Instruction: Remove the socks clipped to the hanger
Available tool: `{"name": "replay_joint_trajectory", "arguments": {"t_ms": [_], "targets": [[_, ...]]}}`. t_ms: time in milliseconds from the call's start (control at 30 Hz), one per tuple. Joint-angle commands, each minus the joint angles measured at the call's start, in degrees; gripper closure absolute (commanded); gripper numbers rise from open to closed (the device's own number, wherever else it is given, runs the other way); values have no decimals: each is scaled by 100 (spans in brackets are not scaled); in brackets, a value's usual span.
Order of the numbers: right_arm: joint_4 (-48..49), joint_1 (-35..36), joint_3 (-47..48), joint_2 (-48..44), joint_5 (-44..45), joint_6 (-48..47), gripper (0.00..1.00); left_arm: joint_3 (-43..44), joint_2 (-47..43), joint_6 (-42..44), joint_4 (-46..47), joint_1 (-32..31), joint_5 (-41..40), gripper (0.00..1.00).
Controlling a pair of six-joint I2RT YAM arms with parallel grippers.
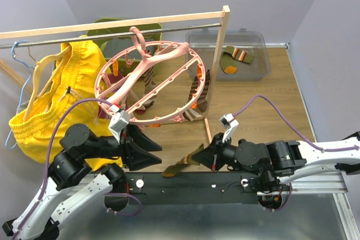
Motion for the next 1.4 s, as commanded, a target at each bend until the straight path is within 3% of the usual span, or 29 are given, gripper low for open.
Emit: {"name": "replay_joint_trajectory", "arguments": {"t_ms": [0, 200, 300, 500, 667, 800, 900, 1033, 1367], "targets": [[-795, 32, -748, -323, 811, 1354, 99, 183, 157, 170, -125, -11, -213, 41], [-2113, 23, -864, -184, 1759, 2638, 99, 210, 236, 153, -81, -11, -239, 41], [-2642, -265, -706, 141, 1929, 2782, 99, 210, 289, 152, -20, -11, -222, 43], [-1642, -1697, -890, 160, 919, 1430, 99, 219, 272, 47, 68, -11, -222, 44], [-1816, -2489, -548, -200, 980, 920, 99, 140, 140, -85, 77, -11, -283, 44], [-1614, -3927, -56, 114, 297, -448, 99, 131, 157, -67, 94, -11, -266, 44], [-1474, -5201, 374, 658, -624, -1353, 99, 131, 158, -32, 86, -11, -240, 44], [-1219, -6251, 1077, 1247, -1313, -2130, 99, 122, 35, -32, 7, -11, -283, 44], [-1570, -8501, 4836, 3785, -2904, -3203, 99, 174, -19, 12, -46, -11, -389, 44]]}}
